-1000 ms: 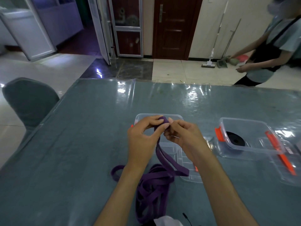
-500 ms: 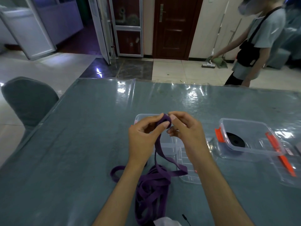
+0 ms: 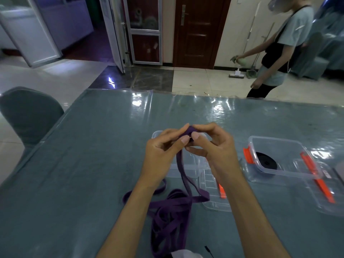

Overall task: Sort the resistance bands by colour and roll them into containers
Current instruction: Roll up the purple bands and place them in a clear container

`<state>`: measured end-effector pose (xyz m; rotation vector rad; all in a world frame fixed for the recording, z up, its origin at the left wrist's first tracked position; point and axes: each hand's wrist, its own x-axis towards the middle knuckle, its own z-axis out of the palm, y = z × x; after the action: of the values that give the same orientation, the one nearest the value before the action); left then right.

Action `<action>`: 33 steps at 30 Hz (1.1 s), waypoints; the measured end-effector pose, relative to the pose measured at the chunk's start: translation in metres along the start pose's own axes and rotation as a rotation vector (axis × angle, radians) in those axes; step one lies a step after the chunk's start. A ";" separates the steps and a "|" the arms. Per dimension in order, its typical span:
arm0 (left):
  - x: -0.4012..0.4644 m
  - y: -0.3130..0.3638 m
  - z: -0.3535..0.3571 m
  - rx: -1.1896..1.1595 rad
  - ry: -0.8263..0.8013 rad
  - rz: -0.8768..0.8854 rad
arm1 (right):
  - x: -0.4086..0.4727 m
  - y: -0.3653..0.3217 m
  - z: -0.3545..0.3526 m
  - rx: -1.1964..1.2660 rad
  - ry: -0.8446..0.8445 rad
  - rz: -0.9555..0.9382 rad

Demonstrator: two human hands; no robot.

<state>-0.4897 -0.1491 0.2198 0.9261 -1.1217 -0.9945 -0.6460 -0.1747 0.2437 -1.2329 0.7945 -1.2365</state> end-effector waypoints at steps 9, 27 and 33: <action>-0.002 0.003 0.010 -0.014 0.149 0.052 | 0.003 0.000 -0.002 -0.030 0.045 -0.102; -0.006 0.007 0.009 -0.040 0.324 0.126 | -0.005 0.001 0.011 -0.177 0.022 -0.107; -0.007 0.002 0.010 -0.070 0.275 0.092 | 0.000 -0.003 0.003 -0.133 0.045 -0.139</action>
<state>-0.5001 -0.1425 0.2220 0.9152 -0.8845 -0.7994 -0.6435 -0.1735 0.2469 -1.3908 0.8467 -1.3448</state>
